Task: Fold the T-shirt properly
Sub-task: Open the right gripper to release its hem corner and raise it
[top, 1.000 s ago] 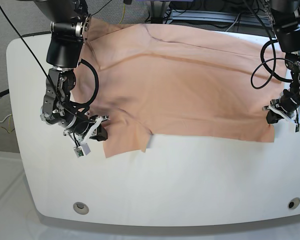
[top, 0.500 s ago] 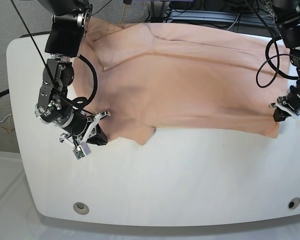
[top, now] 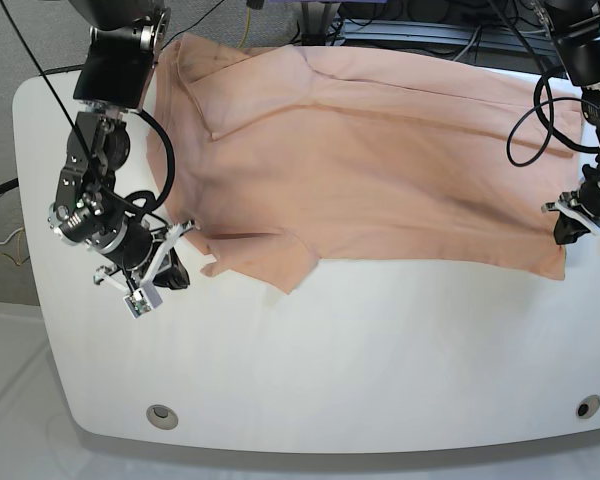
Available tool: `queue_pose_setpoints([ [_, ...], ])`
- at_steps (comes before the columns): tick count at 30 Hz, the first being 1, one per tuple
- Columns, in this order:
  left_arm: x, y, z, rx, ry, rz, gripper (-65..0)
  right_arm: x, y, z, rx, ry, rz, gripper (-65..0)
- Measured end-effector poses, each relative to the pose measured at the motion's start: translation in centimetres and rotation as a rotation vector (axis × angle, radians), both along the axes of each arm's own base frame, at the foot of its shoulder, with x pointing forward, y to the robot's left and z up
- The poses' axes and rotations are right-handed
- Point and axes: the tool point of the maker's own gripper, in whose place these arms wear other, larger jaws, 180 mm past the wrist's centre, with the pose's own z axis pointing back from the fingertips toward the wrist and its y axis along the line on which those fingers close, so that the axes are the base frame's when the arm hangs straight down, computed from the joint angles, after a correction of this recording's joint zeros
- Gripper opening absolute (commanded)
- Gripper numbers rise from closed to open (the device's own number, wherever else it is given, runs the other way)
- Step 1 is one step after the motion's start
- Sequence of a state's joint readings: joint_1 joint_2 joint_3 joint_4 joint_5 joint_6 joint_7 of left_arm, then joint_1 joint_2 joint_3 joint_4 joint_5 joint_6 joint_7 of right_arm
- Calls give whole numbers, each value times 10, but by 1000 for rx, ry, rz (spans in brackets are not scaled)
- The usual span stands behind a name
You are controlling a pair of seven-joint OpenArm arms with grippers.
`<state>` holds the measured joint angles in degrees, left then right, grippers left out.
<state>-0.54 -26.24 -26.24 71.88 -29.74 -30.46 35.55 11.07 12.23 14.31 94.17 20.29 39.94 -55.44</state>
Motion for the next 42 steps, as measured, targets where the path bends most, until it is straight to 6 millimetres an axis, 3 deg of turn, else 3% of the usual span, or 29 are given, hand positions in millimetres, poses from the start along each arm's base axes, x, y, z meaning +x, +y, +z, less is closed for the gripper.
queue_pose_setpoints([
  [5,-16,1,2,26,20,-6,-650,-24,2,-1,-43,24,15,-650],
  [10,-28,13,8,39,14,27,-650,-36,12,6,-31,-1,38,-650],
  [15,-38,23,10,46,17,57,-650,-50,8,0,-61,22,35,-650],
  [33,-72,23,-10,61,110,47,-650,-95,7,-28,-80,109,38,-650],
  [42,-57,23,-2,49,70,59,-492,-85,8,-27,3,59,-14,-636],
])
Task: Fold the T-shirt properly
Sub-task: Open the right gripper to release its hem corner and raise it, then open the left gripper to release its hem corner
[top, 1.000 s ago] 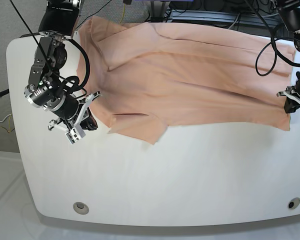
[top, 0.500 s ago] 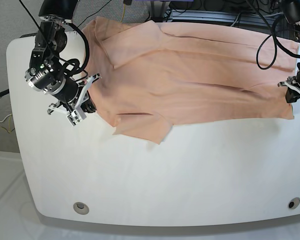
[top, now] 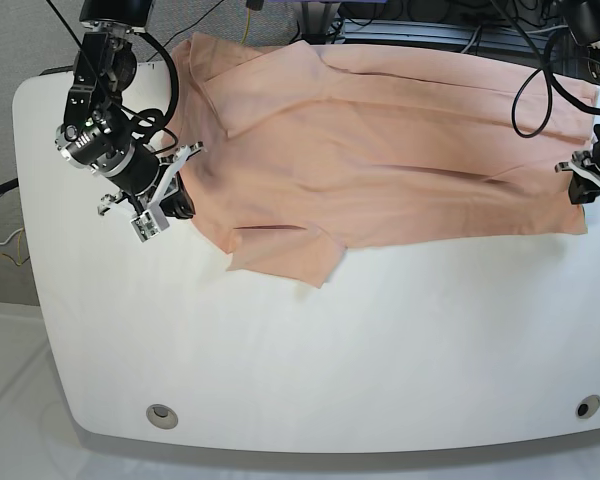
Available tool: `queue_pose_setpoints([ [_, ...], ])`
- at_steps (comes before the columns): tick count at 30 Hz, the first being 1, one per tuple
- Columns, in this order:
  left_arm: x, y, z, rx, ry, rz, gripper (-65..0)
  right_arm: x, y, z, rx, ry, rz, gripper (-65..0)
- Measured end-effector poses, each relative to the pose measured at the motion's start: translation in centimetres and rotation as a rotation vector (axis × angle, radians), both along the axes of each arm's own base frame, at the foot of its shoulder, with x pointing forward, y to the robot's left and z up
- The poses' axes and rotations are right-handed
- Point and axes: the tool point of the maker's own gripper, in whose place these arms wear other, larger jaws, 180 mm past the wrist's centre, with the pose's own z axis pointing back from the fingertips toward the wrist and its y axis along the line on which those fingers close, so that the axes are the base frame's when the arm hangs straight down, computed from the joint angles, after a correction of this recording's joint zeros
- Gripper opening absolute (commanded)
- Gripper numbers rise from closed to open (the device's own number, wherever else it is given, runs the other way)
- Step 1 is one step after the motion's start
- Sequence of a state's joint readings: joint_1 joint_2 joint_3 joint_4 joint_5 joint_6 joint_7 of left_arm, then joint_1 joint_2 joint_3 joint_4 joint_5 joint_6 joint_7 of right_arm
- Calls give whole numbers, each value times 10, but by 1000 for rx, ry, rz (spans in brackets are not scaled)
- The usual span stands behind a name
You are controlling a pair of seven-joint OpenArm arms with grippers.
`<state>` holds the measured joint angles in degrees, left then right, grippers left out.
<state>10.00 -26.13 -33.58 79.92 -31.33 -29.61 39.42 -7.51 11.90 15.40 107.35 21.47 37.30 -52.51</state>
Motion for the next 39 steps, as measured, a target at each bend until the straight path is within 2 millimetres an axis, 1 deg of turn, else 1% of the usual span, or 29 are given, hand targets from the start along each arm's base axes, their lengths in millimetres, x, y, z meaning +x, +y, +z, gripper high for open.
queue_pose_setpoints([
  [2,1,1,2,0,-4,0,-534,-3,0,-2,11,9,-4,-650],
  [3,1,1,1,2,-2,-1,-570,-6,0,-3,22,23,-4,-650],
  [4,0,1,1,4,-3,-1,-607,-11,0,-4,24,46,-3,-650],
  [6,-2,2,-1,3,5,-1,-642,-24,-2,-6,11,98,25,-650],
  [10,-7,2,-5,2,22,-1,-650,-46,-6,-4,-18,177,74,-650],
  [13,-7,2,-5,2,21,-1,-650,-49,-6,-1,-23,185,90,-642],
  [14,-7,2,-4,2,19,0,-650,-49,-6,-1,-24,182,94,-621],
  [17,-4,2,-2,1,9,2,-649,-50,-4,-4,-35,200,107,-507],
  [19,-3,2,-1,2,1,4,-637,-45,-5,-7,-35,198,104,-432],
  [21,-1,2,1,4,-8,4,-626,-38,-9,-16,-44,210,83,-368],
  [22,0,3,2,6,-14,4,-621,-34,-13,-24,-59,228,67,-339],
  [24,0,2,3,6,-18,2,-622,-26,-20,-33,-78,248,38,-248],
  [25,-1,3,4,14,-13,1,-638,-12,-12,-46,-27,245,8,-299],
  [26,-1,3,4,14,-13,1,-638,-12,-12,-46,-27,245,8,-300],
  [27,-1,-6,-5,-14,-6,4,-638,-14,-12,-45,-36,249,12,-300],
  [28,1,-9,-6,-34,-28,19,-638,-16,-12,-44,-47,260,5,-300],
  [29,1,-13,-11,-53,-28,41,-638,-16,-10,-42,-45,248,15,-300],
  [31,-3,-33,-27,-102,4,29,-638,-11,-6,-38,-21,218,13,-300],
  [32,-7,-47,-37,-131,29,4,-638,-8,-3,-36,-8,206,11,-300],
  [34,-10,-62,-47,-162,53,-11,-638,-6,2,-34,3,195,16,-300],
  [36,-11,-63,-48,-165,53,-11,-638,-6,4,-33,16,191,18,-300],
  [39,-8,-46,-39,-135,31,16,-638,-6,-1,-35,-3,200,5,-300],
])
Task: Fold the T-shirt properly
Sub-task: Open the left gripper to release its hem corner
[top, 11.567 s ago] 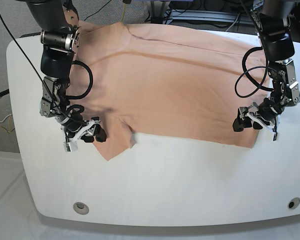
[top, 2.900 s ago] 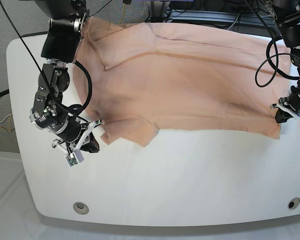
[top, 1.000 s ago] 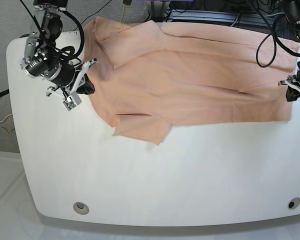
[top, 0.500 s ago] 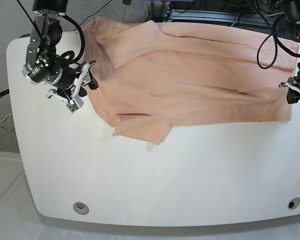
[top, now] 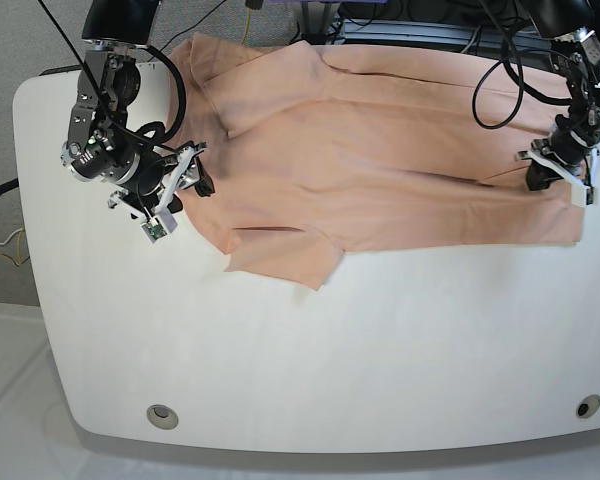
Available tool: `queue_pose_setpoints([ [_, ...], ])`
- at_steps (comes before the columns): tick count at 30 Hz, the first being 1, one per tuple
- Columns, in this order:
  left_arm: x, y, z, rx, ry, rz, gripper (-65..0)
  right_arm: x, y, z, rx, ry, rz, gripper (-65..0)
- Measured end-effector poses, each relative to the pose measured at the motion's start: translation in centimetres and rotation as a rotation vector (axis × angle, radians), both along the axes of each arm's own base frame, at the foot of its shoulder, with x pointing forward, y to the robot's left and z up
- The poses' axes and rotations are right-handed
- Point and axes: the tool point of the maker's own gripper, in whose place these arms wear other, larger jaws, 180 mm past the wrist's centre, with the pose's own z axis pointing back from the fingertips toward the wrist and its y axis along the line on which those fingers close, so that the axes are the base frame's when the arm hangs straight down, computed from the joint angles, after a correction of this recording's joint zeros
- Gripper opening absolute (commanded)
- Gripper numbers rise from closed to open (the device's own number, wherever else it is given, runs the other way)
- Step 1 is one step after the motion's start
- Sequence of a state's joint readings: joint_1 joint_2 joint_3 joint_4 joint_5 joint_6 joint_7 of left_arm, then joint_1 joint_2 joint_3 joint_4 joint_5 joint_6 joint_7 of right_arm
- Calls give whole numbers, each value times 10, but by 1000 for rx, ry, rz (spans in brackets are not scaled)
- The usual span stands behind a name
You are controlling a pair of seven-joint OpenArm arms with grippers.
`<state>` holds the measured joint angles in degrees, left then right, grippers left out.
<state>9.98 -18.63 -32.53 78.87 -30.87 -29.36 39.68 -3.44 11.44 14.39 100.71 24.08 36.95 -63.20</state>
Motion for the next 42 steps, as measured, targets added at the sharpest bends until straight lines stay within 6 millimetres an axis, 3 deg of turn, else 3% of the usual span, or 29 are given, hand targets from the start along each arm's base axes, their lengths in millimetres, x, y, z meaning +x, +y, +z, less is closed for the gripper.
queue_pose_setpoints([
  [5,3,10,8,23,-19,11,-638,1,5,1,17,-7,5,-300],
  [10,3,-4,6,8,-17,-16,-638,0,2,1,9,-4,4,-300],
  [19,23,-3,52,96,-130,-55,-637,5,2,4,8,-15,4,-300],
  [25,24,1,55,149,-120,-71,-633,10,2,8,9,-31,3,-300],
  [28,24,12,58,201,-103,-66,-558,9,2,7,8,-26,3,-300],
  [30,27,20,63,228,-107,-55,-466,9,2,7,9,-26,3,-300],
  [31,28,23,66,233,-113,-49,-380,9,2,7,9,-26,3,-300],
  [34,29,31,74,245,-135,-27,-222,9,2,8,9,-28,3,-300],
  [35,28,33,75,245,-139,-21,-196,9,2,7,9,-27,3,-300],
  [37,26,36,72,243,-127,-13,-188,9,2,7,8,-26,3,-300],
  [42,18,32,49,214,-72,-86,-249,9,3,8,10,-28,3,-300],
])
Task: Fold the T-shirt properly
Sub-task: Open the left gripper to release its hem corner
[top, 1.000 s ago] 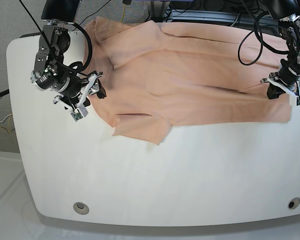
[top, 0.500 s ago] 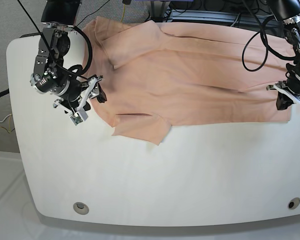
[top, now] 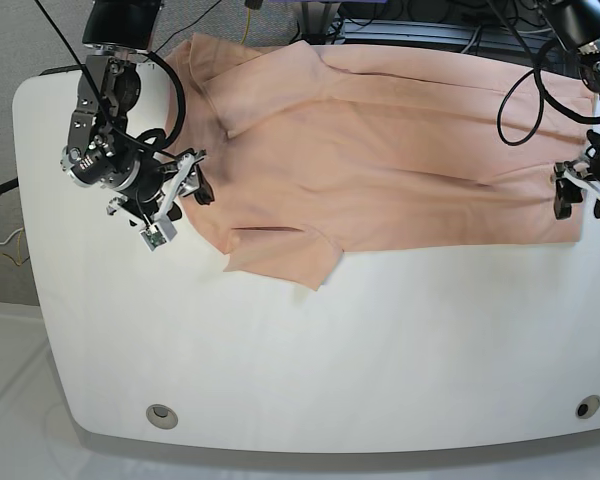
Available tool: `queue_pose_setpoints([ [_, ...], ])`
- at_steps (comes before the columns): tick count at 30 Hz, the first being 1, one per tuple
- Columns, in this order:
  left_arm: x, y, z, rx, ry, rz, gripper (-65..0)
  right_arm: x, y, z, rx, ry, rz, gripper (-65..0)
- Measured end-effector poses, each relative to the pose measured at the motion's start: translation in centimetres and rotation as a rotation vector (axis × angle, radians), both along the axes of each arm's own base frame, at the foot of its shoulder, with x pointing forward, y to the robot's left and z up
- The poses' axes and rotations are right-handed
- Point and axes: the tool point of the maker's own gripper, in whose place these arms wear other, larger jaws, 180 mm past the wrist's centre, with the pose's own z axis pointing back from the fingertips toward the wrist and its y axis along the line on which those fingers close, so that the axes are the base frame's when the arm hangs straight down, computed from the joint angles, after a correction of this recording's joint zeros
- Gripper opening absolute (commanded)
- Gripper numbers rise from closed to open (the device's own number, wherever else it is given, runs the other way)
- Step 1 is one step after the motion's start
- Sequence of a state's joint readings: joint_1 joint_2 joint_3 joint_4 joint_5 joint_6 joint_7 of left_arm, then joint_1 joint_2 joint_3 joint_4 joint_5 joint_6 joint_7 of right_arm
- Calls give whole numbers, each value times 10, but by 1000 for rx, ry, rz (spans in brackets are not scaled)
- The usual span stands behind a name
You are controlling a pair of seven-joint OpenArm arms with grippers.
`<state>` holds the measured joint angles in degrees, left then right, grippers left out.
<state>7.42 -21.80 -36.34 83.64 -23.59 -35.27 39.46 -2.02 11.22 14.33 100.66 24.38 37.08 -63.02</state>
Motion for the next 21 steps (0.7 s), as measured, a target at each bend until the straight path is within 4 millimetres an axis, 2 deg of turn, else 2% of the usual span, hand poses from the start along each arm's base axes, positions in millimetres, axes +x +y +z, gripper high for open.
queue_pose_setpoints([
  [4,-1,4,-19,-46,52,-13,-249,2,0,1,-1,-5,0,-300],
  [10,-1,27,-39,-111,112,36,-248,4,0,3,1,-9,0,-300],
  [14,-5,44,-41,-108,133,76,-248,4,0,3,-1,-8,-1,-300],
  [21,2,48,-33,-103,113,68,-247,4,0,3,1,-9,0,-300],
])
